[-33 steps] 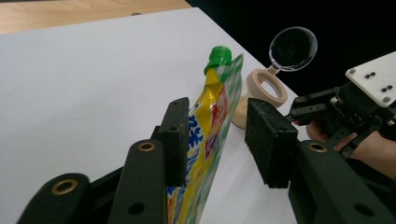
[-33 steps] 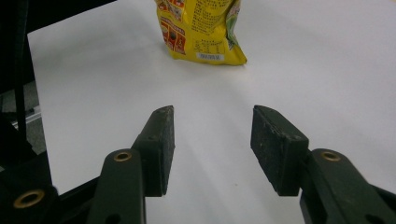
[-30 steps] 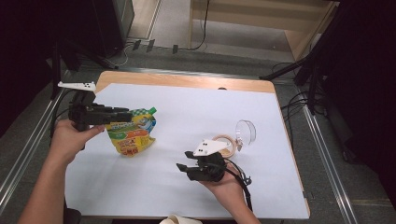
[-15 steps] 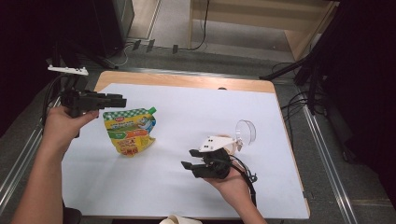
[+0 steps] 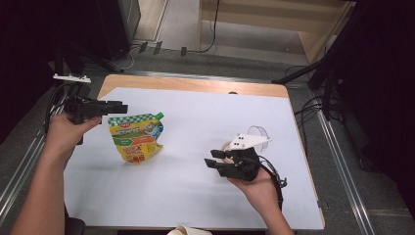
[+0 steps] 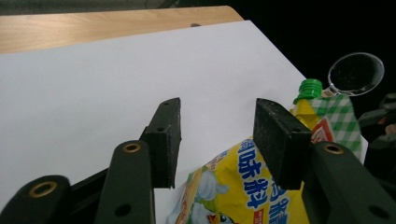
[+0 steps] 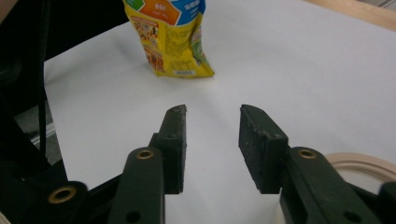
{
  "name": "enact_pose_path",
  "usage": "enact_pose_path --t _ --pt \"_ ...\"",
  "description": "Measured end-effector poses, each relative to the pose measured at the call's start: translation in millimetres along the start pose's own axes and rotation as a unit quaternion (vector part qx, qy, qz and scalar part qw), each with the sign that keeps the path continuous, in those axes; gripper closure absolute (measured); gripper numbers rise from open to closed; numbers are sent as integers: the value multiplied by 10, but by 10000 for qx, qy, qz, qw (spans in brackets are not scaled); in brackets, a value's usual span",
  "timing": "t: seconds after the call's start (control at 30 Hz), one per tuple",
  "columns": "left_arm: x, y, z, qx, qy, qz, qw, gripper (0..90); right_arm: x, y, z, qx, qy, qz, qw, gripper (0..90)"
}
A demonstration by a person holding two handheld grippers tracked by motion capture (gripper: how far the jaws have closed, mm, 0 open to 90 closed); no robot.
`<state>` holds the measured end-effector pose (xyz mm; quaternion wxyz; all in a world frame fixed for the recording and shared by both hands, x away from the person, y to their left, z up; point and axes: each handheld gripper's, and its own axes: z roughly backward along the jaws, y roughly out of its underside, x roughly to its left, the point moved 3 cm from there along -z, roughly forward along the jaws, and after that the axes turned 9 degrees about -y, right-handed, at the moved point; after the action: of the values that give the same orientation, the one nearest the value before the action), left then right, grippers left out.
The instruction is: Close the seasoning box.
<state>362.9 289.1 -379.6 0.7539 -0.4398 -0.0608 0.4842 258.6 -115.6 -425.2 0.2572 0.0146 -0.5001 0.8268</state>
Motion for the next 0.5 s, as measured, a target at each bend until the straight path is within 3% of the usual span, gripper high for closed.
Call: enact_pose_path --t 0.27,0.37,0.5 --pt "55 97 -90 106 -111 -31 9999 484 -110 -57 332 -100 133 -200 9997 842" --pt "49 125 -92 -39 -36 -48 10000 479 -147 -62 428 -80 200 -250 9995 900" --pt "42 143 -111 -21 29 -5 10000 474 -198 -71 568 -119 296 -311 9990 900"
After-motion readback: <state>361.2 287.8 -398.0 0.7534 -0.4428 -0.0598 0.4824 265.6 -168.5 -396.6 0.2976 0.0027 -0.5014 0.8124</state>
